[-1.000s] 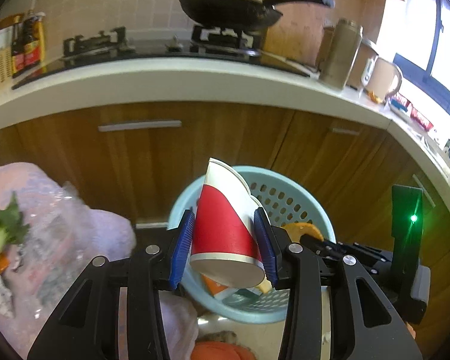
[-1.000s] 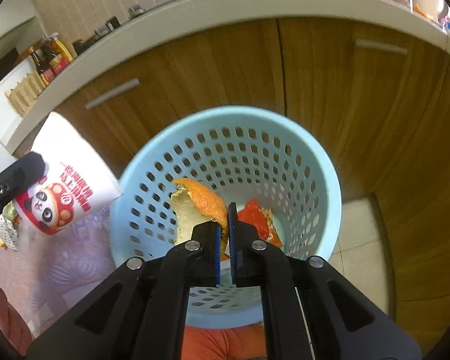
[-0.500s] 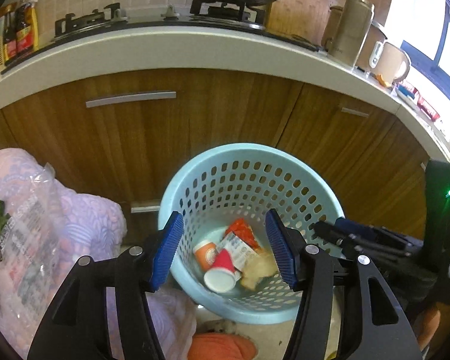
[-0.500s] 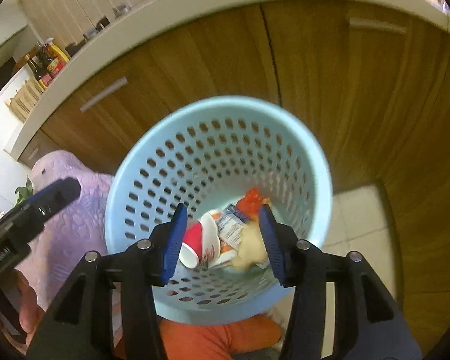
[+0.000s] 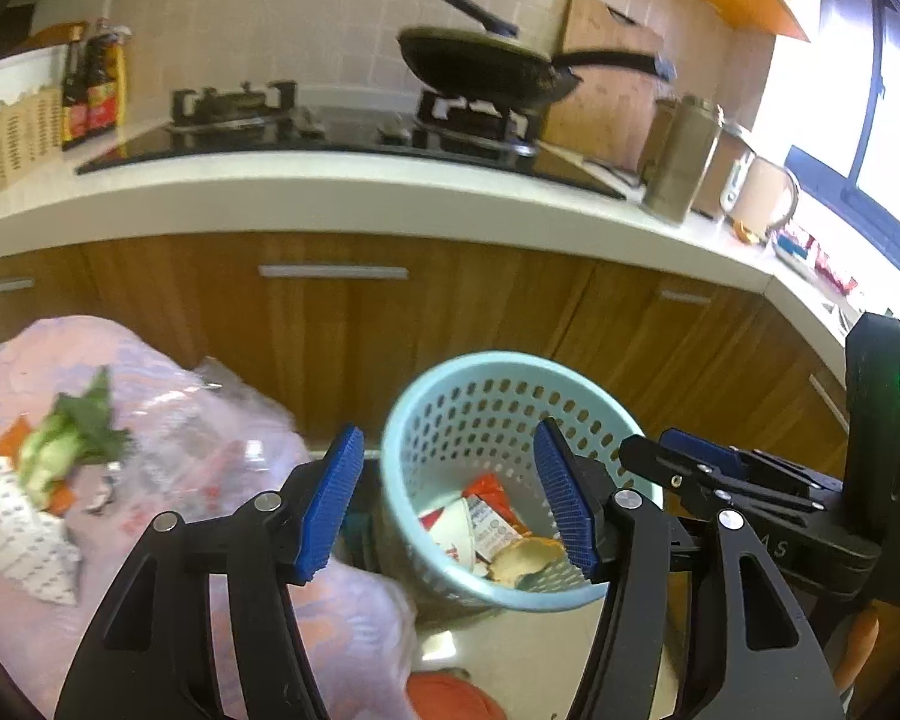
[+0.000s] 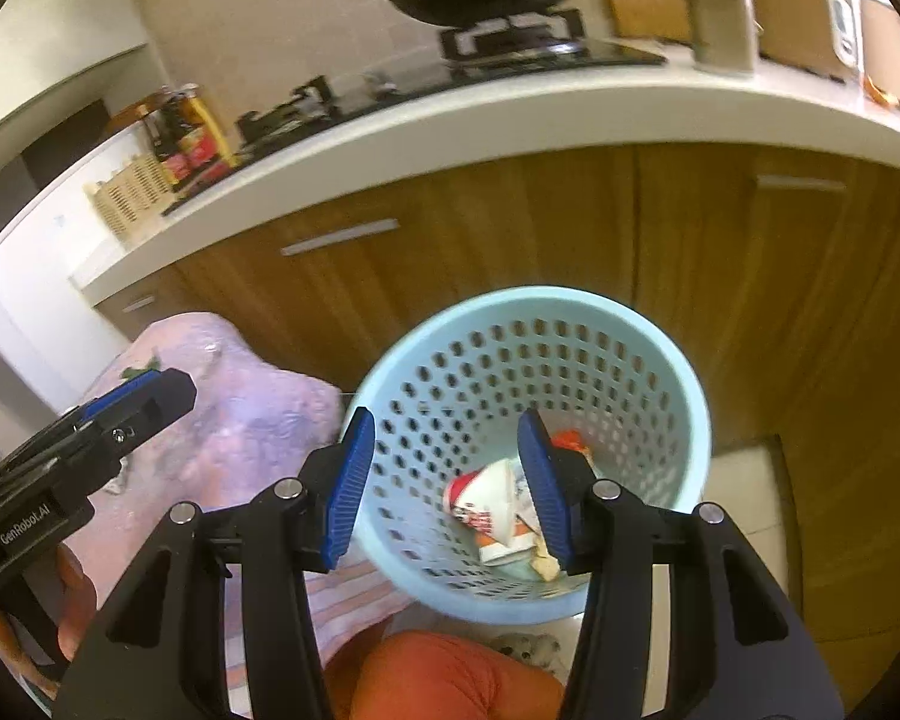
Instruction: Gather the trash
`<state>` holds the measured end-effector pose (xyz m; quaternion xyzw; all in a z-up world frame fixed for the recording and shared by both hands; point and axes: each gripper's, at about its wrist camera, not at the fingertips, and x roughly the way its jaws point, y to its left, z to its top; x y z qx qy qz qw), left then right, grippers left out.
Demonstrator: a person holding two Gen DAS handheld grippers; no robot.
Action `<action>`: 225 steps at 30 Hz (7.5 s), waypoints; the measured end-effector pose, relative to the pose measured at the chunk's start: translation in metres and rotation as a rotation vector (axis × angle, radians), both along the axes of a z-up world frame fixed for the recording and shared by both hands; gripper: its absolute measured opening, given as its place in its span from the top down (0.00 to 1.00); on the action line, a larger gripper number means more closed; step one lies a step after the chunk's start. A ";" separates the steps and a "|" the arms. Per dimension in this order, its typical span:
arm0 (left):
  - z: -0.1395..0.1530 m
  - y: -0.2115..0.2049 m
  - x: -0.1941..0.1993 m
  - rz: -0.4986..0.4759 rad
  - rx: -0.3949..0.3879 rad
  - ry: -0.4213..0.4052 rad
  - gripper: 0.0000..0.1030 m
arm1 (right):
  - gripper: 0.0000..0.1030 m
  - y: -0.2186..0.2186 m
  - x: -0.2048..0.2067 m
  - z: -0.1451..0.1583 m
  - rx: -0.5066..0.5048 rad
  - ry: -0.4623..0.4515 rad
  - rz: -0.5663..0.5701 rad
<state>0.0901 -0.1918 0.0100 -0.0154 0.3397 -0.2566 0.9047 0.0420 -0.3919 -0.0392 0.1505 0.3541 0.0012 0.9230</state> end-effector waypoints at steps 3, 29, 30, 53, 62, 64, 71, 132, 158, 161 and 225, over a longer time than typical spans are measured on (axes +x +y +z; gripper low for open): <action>0.012 0.024 -0.011 0.035 -0.022 -0.023 0.42 | 0.55 0.021 -0.001 0.010 -0.015 -0.019 0.037; 0.035 0.295 -0.052 0.552 -0.041 -0.116 0.37 | 0.44 0.242 0.018 0.007 -0.100 -0.180 0.387; 0.034 0.303 -0.053 0.573 -0.041 -0.115 0.37 | 0.43 0.248 0.020 0.004 -0.104 -0.176 0.393; -0.016 0.401 -0.050 0.911 -0.021 -0.026 0.26 | 0.33 0.284 0.049 -0.019 -0.146 -0.146 0.429; -0.047 0.404 -0.029 0.887 -0.033 0.105 0.22 | 0.32 0.285 0.049 -0.018 -0.156 -0.141 0.430; -0.053 0.401 -0.024 0.872 -0.027 0.133 0.23 | 0.32 0.285 0.050 -0.018 -0.153 -0.140 0.429; -0.063 0.395 -0.009 0.835 -0.032 0.206 0.44 | 0.32 0.287 0.051 -0.019 -0.154 -0.137 0.440; 0.032 0.052 -0.007 0.142 0.060 -0.103 0.95 | 0.98 0.005 -0.011 0.017 -0.181 -0.196 -0.014; -0.061 -0.092 0.057 -0.053 0.225 0.047 0.44 | 0.71 -0.076 0.017 -0.053 -0.078 0.010 -0.127; -0.054 -0.093 0.046 -0.058 0.266 0.017 0.38 | 0.71 -0.070 0.012 -0.039 -0.089 -0.014 -0.129; 0.035 0.086 -0.053 0.465 0.157 -0.416 0.13 | 0.41 0.116 -0.022 0.074 -0.295 -0.295 -0.130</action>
